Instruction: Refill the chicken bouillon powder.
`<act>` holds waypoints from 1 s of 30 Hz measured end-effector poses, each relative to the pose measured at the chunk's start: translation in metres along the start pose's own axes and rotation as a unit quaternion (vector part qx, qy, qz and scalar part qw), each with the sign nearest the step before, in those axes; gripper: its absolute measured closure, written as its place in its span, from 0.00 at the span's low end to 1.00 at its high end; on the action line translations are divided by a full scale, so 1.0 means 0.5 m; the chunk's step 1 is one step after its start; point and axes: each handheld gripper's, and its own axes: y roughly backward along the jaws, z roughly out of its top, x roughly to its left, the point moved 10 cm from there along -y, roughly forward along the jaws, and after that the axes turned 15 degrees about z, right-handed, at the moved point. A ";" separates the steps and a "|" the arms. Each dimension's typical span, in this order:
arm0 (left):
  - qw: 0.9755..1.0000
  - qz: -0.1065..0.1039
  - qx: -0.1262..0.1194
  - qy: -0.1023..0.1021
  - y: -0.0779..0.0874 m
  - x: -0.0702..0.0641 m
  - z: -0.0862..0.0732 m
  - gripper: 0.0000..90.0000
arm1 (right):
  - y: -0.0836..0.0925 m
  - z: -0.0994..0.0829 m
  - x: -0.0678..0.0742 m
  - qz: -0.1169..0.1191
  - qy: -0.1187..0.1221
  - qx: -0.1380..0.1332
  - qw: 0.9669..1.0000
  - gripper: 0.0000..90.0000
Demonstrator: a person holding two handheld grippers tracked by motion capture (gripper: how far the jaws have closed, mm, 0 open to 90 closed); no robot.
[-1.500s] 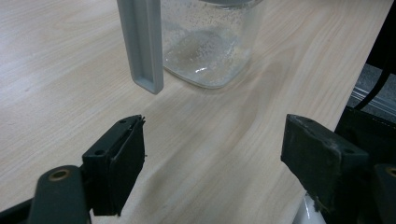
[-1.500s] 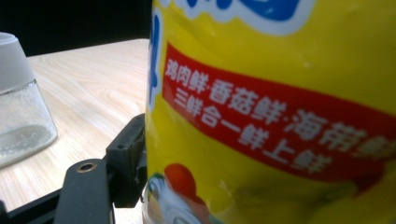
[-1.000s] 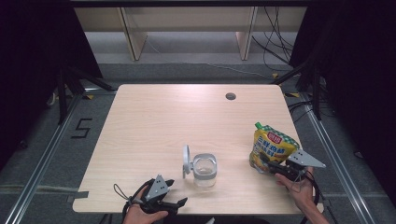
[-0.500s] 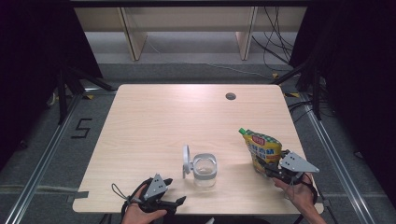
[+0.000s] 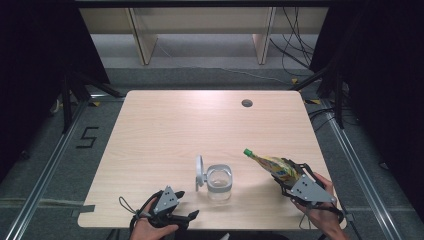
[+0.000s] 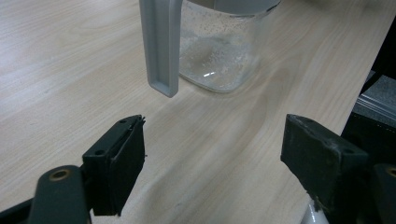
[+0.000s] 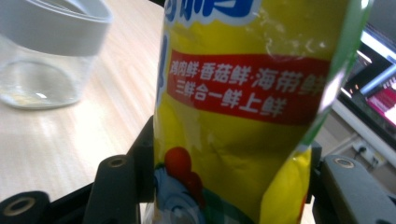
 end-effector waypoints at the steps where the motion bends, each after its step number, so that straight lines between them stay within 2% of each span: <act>1: 1.000 0.001 0.007 -0.010 0.000 0.004 -0.004 0.23 | -0.002 0.006 0.006 0.004 0.012 0.001 1.000 0.51; 2: 1.000 0.001 0.007 -0.013 -0.001 0.005 -0.004 0.23 | -0.005 0.009 0.010 0.002 0.034 0.014 0.999 0.51; 3: 1.000 -0.002 0.003 -0.004 -0.001 0.002 -0.002 0.23 | -0.008 0.011 0.017 0.003 0.054 0.025 0.998 0.51; 4: 1.000 0.001 0.004 -0.008 -0.001 0.004 -0.003 0.23 | -0.010 0.014 0.026 0.006 0.060 0.031 0.998 0.51; 5: 1.000 0.000 0.003 -0.006 -0.001 0.003 -0.002 0.23 | -0.015 0.019 0.037 0.012 0.075 0.041 0.996 0.51; 6: 1.000 0.001 0.001 -0.001 -0.001 0.002 -0.001 0.23 | -0.015 0.019 0.037 0.012 0.075 0.041 0.996 0.51; 8: 1.000 0.001 0.001 -0.002 -0.001 0.003 -0.001 0.23 | -0.022 0.022 0.045 0.015 0.104 0.058 0.993 0.51; 9: 1.000 0.003 0.003 -0.005 -0.001 0.004 -0.002 0.23 | -0.024 0.021 0.051 0.013 0.102 0.064 0.993 0.51; 10: 1.000 -0.002 -0.002 0.007 0.000 -0.001 0.001 0.23 | -0.026 0.024 0.052 0.010 0.121 0.071 0.990 0.51; 11: 1.000 -0.002 -0.002 0.006 0.000 -0.001 0.001 0.23 | -0.027 0.027 0.055 0.013 0.131 0.076 0.988 0.51; 12: 1.000 -0.002 -0.002 0.006 0.000 -0.001 0.001 0.23 | -0.029 0.037 0.055 0.016 0.155 0.075 0.985 0.51; 13: 1.000 -0.003 -0.002 0.006 0.000 -0.001 0.001 0.23 | -0.032 0.044 0.058 0.012 0.181 0.093 0.979 0.51; 14: 1.000 0.003 0.001 -0.002 -0.001 0.003 -0.001 0.23 | -0.032 0.044 0.058 0.012 0.181 0.093 0.979 0.51; 15: 1.000 0.000 0.003 -0.003 0.000 0.003 -0.002 0.23 | -0.033 0.041 0.062 0.005 0.183 0.107 0.977 0.51; 16: 1.000 0.000 0.002 -0.004 -0.001 0.003 -0.001 0.23 | -0.038 0.044 0.063 0.003 0.203 0.111 0.973 0.51; 17: 1.000 0.004 0.000 -0.003 -0.001 0.003 -0.001 0.23 | -0.042 0.051 0.060 0.009 0.232 0.117 0.966 0.51; 18: 1.000 0.004 0.000 -0.004 -0.001 0.005 0.000 0.23 | -0.045 0.052 0.065 0.011 0.232 0.113 0.966 0.51; 19: 1.000 0.003 0.000 -0.003 0.000 0.004 0.001 0.23 | -0.045 0.056 0.064 0.011 0.256 0.127 0.958 0.51; 20: 1.000 0.008 0.004 -0.013 0.000 0.010 -0.001 0.23 | -0.046 0.054 0.067 0.009 0.248 0.132 0.960 0.51; 21: 1.000 0.006 -0.002 0.002 0.000 0.006 0.003 0.24 | -0.043 0.057 0.067 0.003 0.251 0.147 0.957 0.51; 22: 1.000 0.006 -0.001 0.002 0.001 0.006 0.002 0.24 | -0.042 0.058 0.068 -0.002 0.253 0.153 0.955 0.51; 23: 1.000 0.005 -0.004 0.003 0.000 0.006 0.003 0.24 | -0.042 0.062 0.067 -0.007 0.266 0.160 0.950 0.51; 24: 1.000 0.005 -0.004 0.005 0.001 0.005 0.003 0.24 | -0.044 0.069 0.062 -0.008 0.298 0.160 0.941 0.51; 25: 1.000 0.005 -0.004 0.005 0.001 0.004 0.003 0.24 | -0.044 0.077 0.058 -0.010 0.326 0.166 0.931 0.51; 26: 1.000 0.004 -0.005 0.002 0.001 0.005 0.003 0.24 | -0.046 0.077 0.059 -0.014 0.321 0.163 0.933 0.51; 27: 1.000 0.005 -0.006 0.003 0.001 0.005 0.004 0.24 | -0.046 0.088 0.054 -0.009 0.363 0.174 0.915 0.51; 28: 1.000 0.003 -0.008 0.002 0.000 0.004 0.004 0.24 | -0.046 0.083 0.058 -0.014 0.339 0.171 0.925 0.51; 30: 1.000 0.004 -0.003 -0.005 0.001 0.006 0.002 0.24 | -0.046 0.082 0.061 -0.015 0.333 0.173 0.927 0.51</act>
